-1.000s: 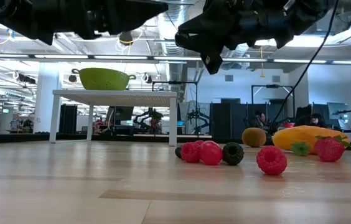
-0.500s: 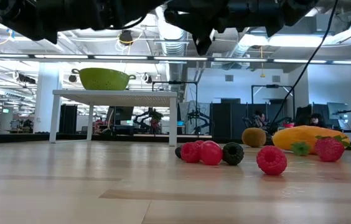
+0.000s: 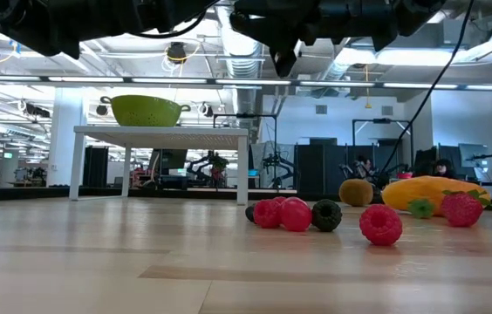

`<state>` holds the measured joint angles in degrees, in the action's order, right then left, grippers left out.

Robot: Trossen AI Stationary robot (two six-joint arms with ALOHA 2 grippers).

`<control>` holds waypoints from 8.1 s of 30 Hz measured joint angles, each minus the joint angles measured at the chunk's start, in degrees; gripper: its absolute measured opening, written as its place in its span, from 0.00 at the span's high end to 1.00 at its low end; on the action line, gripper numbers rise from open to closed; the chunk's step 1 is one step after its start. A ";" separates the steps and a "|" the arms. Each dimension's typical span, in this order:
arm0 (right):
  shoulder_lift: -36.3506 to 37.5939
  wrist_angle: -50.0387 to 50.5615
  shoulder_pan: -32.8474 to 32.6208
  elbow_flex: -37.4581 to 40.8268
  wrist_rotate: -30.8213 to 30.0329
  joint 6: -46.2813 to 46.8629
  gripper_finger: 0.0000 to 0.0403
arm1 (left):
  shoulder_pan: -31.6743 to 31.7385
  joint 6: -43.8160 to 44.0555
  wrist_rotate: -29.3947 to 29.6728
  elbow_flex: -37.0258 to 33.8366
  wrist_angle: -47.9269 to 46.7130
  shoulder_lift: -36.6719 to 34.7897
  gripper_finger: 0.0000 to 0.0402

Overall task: Pick & Place Fruit
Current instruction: Put the black cherry into the green strainer bowl on the shelf, then put the raspberry into the green strainer bowl on the shelf

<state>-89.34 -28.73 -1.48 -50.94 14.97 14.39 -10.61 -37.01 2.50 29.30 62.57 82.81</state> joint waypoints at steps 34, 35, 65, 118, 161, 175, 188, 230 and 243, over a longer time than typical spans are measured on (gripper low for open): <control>1.33 6.98 6.48 -0.04 0.65 8.79 0.32 | 0.84 -19.94 34.02 -0.07 -1.23 -10.59 0.99; 1.33 7.45 6.64 -0.04 0.64 8.79 0.32 | 1.34 -20.86 36.82 -0.07 -1.23 -11.77 0.99; 1.25 8.24 5.57 0.00 0.63 8.61 0.32 | 14.56 -14.05 71.26 -0.08 -4.93 -16.17 0.99; 0.83 11.99 -11.88 -4.85 -14.21 -16.49 0.32 | -7.93 18.00 14.49 -3.80 -18.10 -16.17 0.76; -25.05 47.51 -30.03 -17.48 -29.07 31.78 0.33 | -8.83 20.99 10.93 -3.78 -21.89 -16.17 0.76; -28.09 60.50 -29.94 -25.24 -26.02 33.17 0.52 | -8.81 20.97 11.06 -3.78 -23.04 -16.17 0.76; -27.93 63.84 -30.86 -25.31 -23.47 37.53 0.50 | -8.81 20.97 11.13 -3.78 -23.15 -16.17 0.76; -27.96 62.35 -27.91 -25.11 -23.68 38.21 0.70 | -8.81 20.97 11.15 -3.78 -23.18 -16.17 0.76; -23.23 60.43 -27.75 -24.95 -25.16 28.11 0.72 | -8.82 16.37 11.19 -3.80 -25.08 -16.16 0.76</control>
<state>-112.57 31.69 -29.22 -75.89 -10.19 42.50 -19.43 -20.64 13.69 25.50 37.49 66.65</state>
